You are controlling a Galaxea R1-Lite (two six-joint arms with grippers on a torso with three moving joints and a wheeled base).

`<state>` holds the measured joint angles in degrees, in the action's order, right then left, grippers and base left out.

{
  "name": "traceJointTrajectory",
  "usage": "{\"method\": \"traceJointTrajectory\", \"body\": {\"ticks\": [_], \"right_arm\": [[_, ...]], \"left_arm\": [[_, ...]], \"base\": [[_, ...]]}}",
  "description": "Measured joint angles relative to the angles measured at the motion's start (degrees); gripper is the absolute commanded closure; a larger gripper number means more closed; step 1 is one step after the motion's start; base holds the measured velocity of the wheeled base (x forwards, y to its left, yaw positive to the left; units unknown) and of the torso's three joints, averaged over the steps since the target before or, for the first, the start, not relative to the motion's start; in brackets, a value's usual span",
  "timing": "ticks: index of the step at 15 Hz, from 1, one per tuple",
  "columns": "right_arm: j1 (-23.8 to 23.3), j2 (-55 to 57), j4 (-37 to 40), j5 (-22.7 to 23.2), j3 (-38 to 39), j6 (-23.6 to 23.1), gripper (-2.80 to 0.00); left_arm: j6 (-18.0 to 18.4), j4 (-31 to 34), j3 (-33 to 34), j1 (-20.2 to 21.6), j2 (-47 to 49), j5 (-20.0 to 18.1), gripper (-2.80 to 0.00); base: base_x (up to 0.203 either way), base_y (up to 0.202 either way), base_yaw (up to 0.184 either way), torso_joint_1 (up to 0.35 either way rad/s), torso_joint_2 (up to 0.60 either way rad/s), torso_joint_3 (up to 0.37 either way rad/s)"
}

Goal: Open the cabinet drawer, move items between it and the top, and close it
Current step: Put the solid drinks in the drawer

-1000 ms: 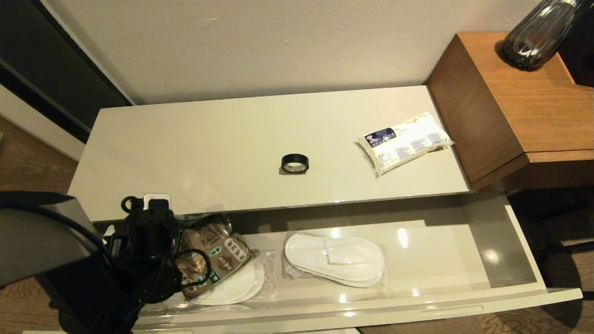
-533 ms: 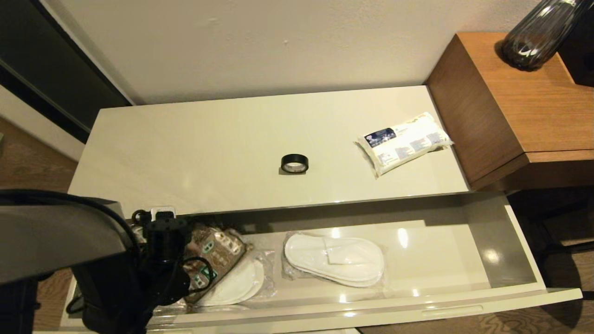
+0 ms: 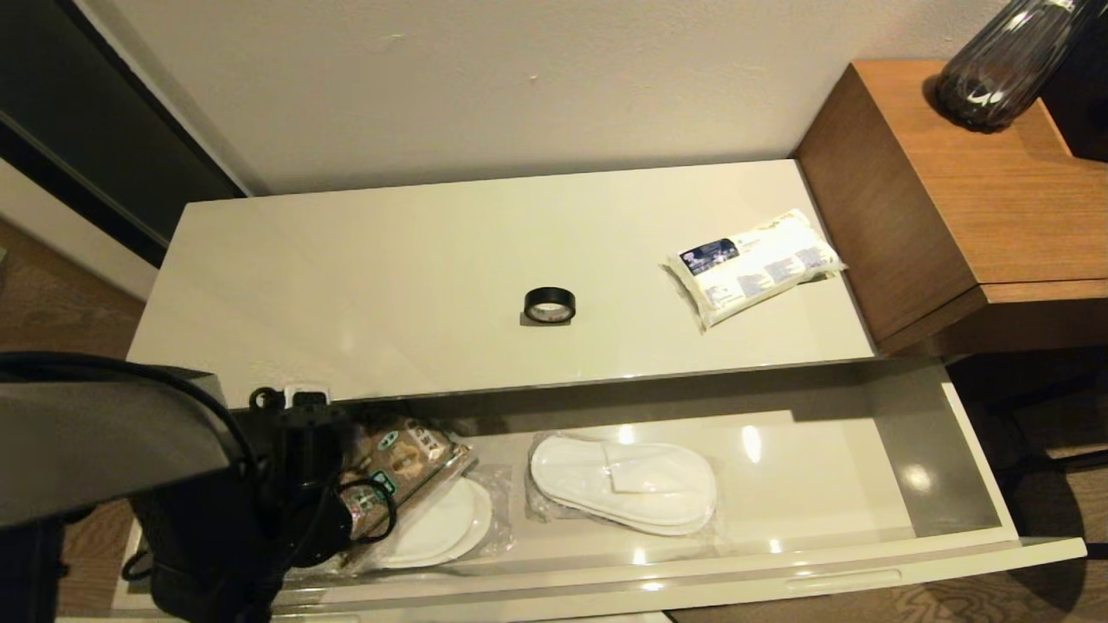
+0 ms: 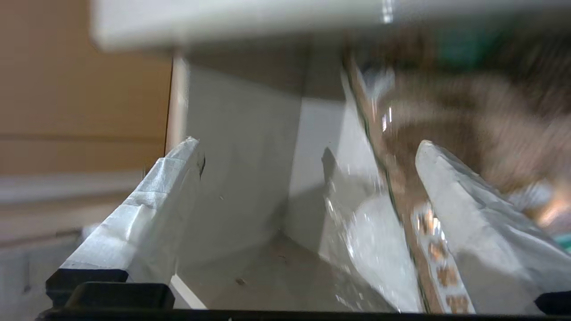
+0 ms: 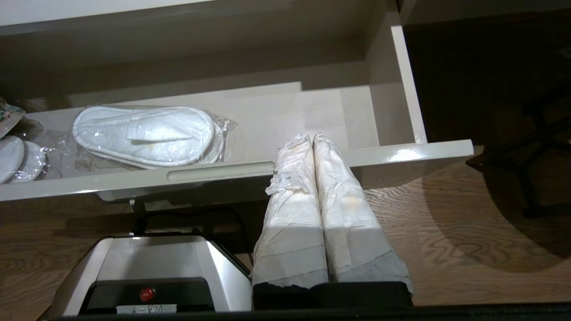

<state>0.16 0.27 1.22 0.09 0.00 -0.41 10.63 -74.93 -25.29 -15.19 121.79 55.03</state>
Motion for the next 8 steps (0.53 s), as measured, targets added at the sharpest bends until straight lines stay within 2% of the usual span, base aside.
{"method": "traceJointTrajectory", "body": {"ticks": [4, 5, 8], "right_arm": [[0.0, 0.0, 0.0, 0.0, 0.0, 0.0, 0.0], [0.0, 0.0, 0.0, 0.0, 0.0, 0.0, 0.0], [0.0, 0.0, 0.0, 0.0, 0.0, 0.0, 0.0]], "left_arm": [[6.0, 3.2, 4.5, -0.1, -16.0, -3.0, -2.8], [6.9, 5.6, 6.1, -0.1, -20.7, -3.8, 0.0], [8.7, 16.1, 8.1, -0.2, -35.9, -6.2, 0.0]], "base": [[0.0, 0.0, 0.0, 0.0, 0.0, 0.0], [0.0, 0.0, 0.0, 0.0, 0.0, 0.0], [0.0, 0.0, 0.0, 0.0, 0.0, 0.0]]}}
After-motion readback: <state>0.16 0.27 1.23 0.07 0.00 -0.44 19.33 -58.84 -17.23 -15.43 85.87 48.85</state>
